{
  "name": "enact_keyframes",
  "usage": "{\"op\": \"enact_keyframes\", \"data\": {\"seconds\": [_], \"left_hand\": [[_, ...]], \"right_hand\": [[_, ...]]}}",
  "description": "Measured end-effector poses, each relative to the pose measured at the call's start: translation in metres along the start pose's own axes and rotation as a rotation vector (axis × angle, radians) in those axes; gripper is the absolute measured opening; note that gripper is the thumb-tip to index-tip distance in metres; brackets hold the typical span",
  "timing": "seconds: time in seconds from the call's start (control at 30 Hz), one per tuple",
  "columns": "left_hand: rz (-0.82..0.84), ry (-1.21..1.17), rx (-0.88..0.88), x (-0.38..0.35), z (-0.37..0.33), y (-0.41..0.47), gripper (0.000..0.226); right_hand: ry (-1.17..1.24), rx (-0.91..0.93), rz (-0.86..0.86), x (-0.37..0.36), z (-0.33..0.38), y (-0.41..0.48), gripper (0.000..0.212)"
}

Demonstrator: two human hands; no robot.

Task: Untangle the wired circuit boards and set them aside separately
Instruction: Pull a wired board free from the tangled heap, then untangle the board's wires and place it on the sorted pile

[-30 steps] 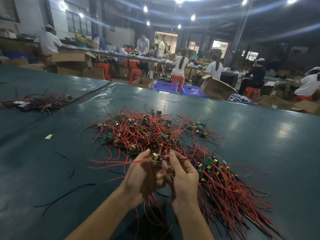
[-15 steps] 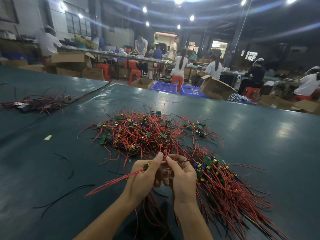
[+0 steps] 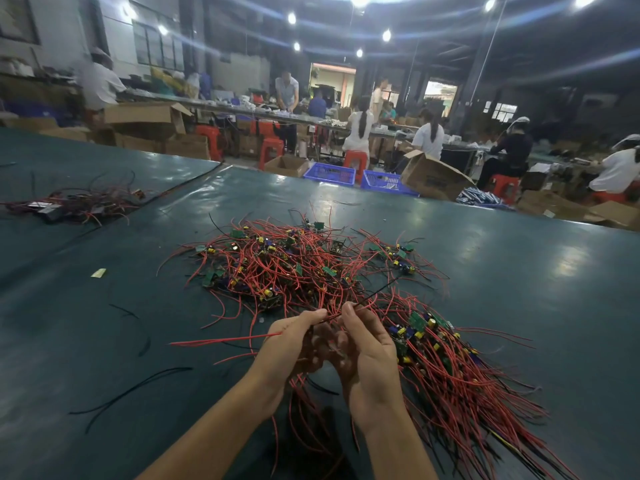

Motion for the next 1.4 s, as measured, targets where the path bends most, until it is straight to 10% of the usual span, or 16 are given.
{"op": "enact_keyframes", "data": {"seconds": [0.63,1.4], "left_hand": [[-0.087,0.192,-0.007,0.006,-0.002,-0.001,0.032],[0.016,-0.012,-0.172,0.002,-0.019,-0.003,0.046]], "right_hand": [[-0.262,-0.079,-0.058,0.002,-0.006,0.000,0.015],[0.171,-0.071,-0.138,0.024,0.017,0.012,0.016]]}}
Point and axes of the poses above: each hand's wrist, its own y-axis towards the middle knuckle, its own x-axis out of the back of the hand, z = x × y, the point moved 5 cm from there along y, towards the middle knuckle, and after that the axes turned 3 degrees about -x, right-handed, at the moved point
